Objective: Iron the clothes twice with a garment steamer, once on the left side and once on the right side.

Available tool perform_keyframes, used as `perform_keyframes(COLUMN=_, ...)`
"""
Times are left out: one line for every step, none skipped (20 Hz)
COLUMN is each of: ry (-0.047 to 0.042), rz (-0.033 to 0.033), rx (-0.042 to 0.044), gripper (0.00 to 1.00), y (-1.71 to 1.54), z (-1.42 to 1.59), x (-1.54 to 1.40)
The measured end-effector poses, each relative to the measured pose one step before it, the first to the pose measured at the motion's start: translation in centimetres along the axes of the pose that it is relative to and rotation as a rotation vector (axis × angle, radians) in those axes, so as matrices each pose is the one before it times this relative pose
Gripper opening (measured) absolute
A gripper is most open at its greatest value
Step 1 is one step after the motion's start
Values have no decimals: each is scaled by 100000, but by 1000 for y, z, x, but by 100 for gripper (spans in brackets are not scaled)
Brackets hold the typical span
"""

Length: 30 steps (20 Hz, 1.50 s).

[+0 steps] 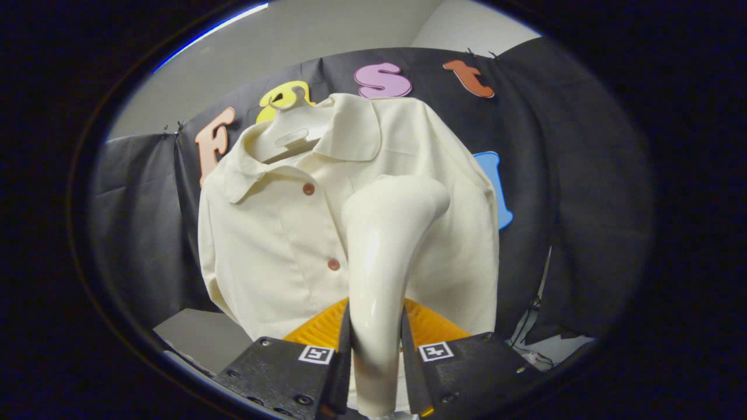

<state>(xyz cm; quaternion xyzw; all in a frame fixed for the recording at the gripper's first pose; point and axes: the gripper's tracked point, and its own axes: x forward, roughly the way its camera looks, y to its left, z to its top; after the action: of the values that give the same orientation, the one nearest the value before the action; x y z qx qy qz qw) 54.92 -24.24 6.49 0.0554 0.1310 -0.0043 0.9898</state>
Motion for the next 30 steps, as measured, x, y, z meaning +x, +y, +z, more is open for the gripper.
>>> perform_keyframes(ry=971, rz=-411, rx=-575, gripper=39, y=-532, z=-894, x=-97)
perform_keyframes(ry=1869, rz=-12, rx=-84, gripper=39, y=-444, z=-1033, x=-121)
perform_keyframes(ry=2013, rz=-110, rx=-178, gripper=39, y=-372, z=-1191, x=-55)
perform_keyframes(ry=1075, rz=-278, rx=-671, gripper=39, y=-347, z=-915, x=-41)
perform_keyframes(ry=1144, rz=-324, rx=-393, gripper=39, y=-375, z=-982, x=-5)
perform_keyframes(ry=1020, rz=-274, rx=327, gripper=39, y=-393, z=-1031, x=5)
perform_keyframes(ry=802, rz=-100, rx=460, gripper=39, y=-199, z=-847, x=114)
perform_keyframes(ry=1416, rz=112, rx=-129, gripper=39, y=-193, z=-992, x=-47)
perform_keyframes(ry=546, rz=310, rx=-515, gripper=39, y=-176, z=-840, x=50)
perform_keyframes(ry=1413, rz=425, rx=-201, gripper=39, y=-153, z=-1016, x=23)
perform_keyframes(ry=1176, rz=346, rx=307, gripper=39, y=-92, z=-926, x=-13)
perform_keyframes(ry=424, rz=5, rx=-471, gripper=39, y=-256, z=-726, x=98)
perform_keyframes(ry=351, rz=86, rx=281, gripper=39, y=-250, z=-638, x=38)
perform_keyframes(ry=213, rz=290, rx=1092, gripper=39, y=-184, z=-714, x=131)
perform_keyframes(ry=469, rz=510, rx=1269, gripper=39, y=-225, z=-857, x=98)
perform_keyframes(ry=436, rz=473, rx=1074, gripper=39, y=-397, z=-940, x=50)
perform_keyframes(ry=798, rz=-110, rx=925, gripper=39, y=-545, z=-1019, x=74)
perform_keyframes(ry=619, rz=-500, rx=686, gripper=39, y=-604, z=-999, x=-68)
perform_keyframes(ry=40, rz=-811, rx=824, gripper=39, y=-657, z=-855, x=41)
perform_keyframes(ry=-436, rz=-11, rx=855, gripper=39, y=-462, z=-684, x=26)
perform_keyframes(ry=-1221, rz=323, rx=980, gripper=39, y=-458, z=-505, x=9)
perform_keyframes(ry=161, rz=478, rx=1407, gripper=39, y=-348, z=-732, x=100)
perform_keyframes(ry=406, rz=-232, rx=1626, gripper=39, y=-475, z=-665, x=75)
perform_keyframes(ry=969, rz=-821, rx=909, gripper=39, y=-832, z=-909, x=20)
perform_keyframes(ry=738, rz=-1472, rx=705, gripper=39, y=-740, z=-773, x=125)
perform_keyframes(ry=720, rz=-778, rx=1254, gripper=39, y=-632, z=-817, x=22)
perform_keyframes(ry=137, rz=-95, rx=1515, gripper=39, y=-601, z=-851, x=42)
perform_keyframes(ry=433, rz=-55, rx=978, gripper=39, y=-428, z=-637, x=44)
perform_keyframes(ry=614, rz=-351, rx=1217, gripper=39, y=-523, z=-789, x=91)
perform_keyframes(ry=665, rz=-187, rx=975, gripper=39, y=-493, z=-844, x=80)
